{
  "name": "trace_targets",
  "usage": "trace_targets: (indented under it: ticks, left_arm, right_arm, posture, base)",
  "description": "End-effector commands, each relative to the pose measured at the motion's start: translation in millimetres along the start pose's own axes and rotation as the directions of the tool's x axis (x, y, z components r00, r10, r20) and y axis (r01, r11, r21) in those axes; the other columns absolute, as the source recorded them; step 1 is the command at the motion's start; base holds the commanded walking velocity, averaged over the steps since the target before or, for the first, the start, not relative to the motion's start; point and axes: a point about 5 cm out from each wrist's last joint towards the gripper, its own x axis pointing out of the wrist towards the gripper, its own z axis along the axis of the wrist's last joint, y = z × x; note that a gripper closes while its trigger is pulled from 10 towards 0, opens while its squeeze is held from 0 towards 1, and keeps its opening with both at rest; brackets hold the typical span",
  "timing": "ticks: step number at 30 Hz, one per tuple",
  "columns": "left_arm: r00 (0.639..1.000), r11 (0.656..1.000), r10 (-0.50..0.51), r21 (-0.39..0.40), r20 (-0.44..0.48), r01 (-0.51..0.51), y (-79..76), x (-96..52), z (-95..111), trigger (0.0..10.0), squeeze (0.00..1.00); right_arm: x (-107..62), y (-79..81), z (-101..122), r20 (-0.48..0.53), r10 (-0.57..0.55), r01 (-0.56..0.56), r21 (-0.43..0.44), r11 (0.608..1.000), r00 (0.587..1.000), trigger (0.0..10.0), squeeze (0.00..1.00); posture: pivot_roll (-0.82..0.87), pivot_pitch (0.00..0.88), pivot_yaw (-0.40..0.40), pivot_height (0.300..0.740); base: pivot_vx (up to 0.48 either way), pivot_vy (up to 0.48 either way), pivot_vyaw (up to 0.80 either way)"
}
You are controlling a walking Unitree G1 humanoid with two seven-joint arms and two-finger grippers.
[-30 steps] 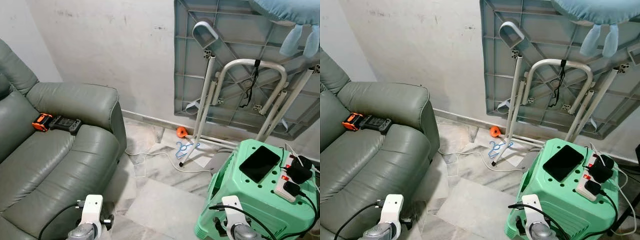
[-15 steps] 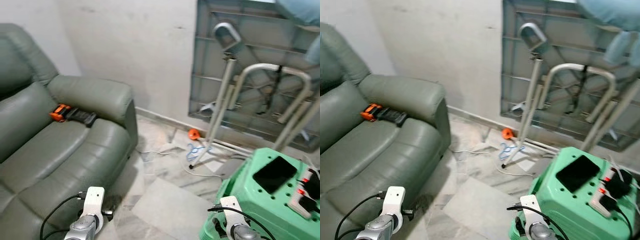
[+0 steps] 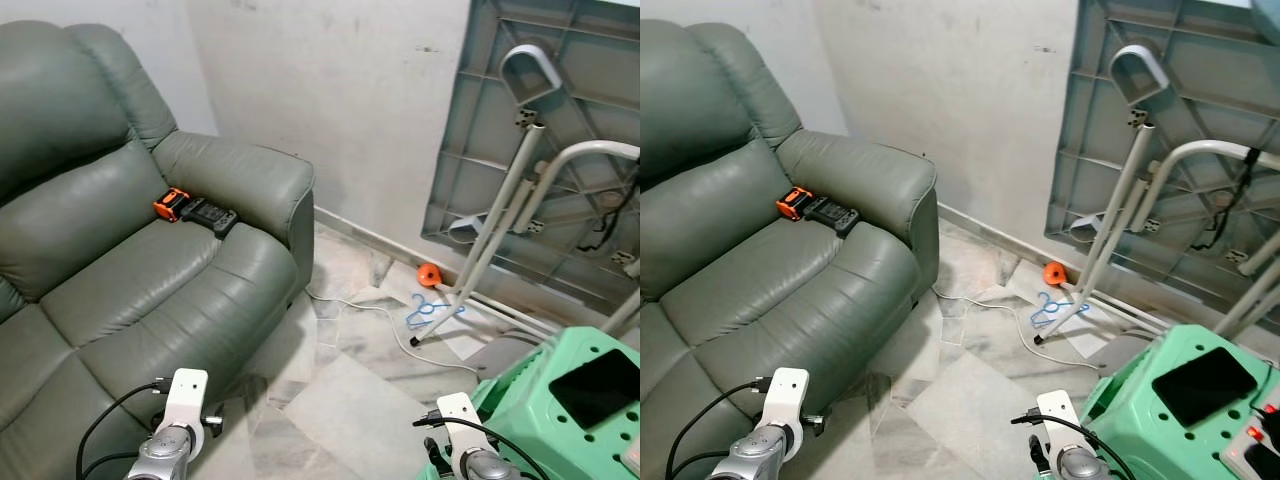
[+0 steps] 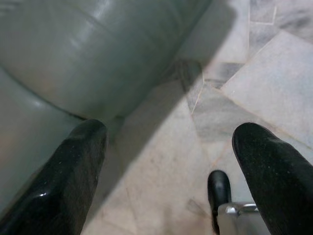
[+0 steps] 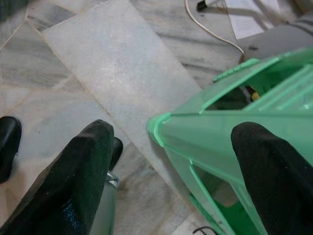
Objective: Move the pillow to the sofa
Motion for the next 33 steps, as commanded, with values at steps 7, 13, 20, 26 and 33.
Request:
trace_targets:
  ticks: [7,13,20,26,33]
  left_arm:
    - [0.995,0.996,-0.085,-0.003,-0.044,0.085,-6.9,-1.3,-9,10.0,0.0]
    - [0.994,0.997,-0.081,-0.001,-0.073,0.081,-8.7,-2.4,-15,10.0,0.0]
    - [0.994,0.997,-0.077,-0.02,-0.078,0.076,-6.2,-2.8,-17,10.0,0.0]
    - [0.994,0.997,-0.077,-0.031,-0.074,0.075,-5.9,-2.6,-16,10.0,0.0]
    - [0.995,0.997,-0.066,-0.032,-0.08,0.063,-4.4,-2.9,-18,10.0,0.0]
  right_arm:
    - [0.1,3.2,1,0.012,0.008,-0.008,-0.036,0.999,1.0,10.0,0.0]
    - [-0.1,4.4,1,0.014,0.015,-0.014,-0.063,0.998,1.0,10.0,0.0]
    - [0.0,4.8,2,0.018,0.02,-0.019,-0.085,0.996,1.0,10.0,0.0]
    - [-0.1,4.5,1,0.018,0.021,-0.019,-0.107,0.994,1.0,10.0,0.0]
    - [-0.2,4.2,1,0.02,0.024,-0.022,-0.124,0.992,1.0,10.0,0.0]
  posture:
    - [-0.01,0.036,0.036,0.74]
    - [-0.01,0.04,0.034,0.74]
    - [-0.01,0.038,0.036,0.74]
    - [-0.01,0.033,0.035,0.74]
    - [-0.01,0.03,0.033,0.74]
  base:
    - [0.0,0.0,0.8]
    - [0.0,0.0,0.8]
    - [0.0,0.0,0.8]
    - [0.0,0.0,0.8]
    - [0.0,0.0,0.8]
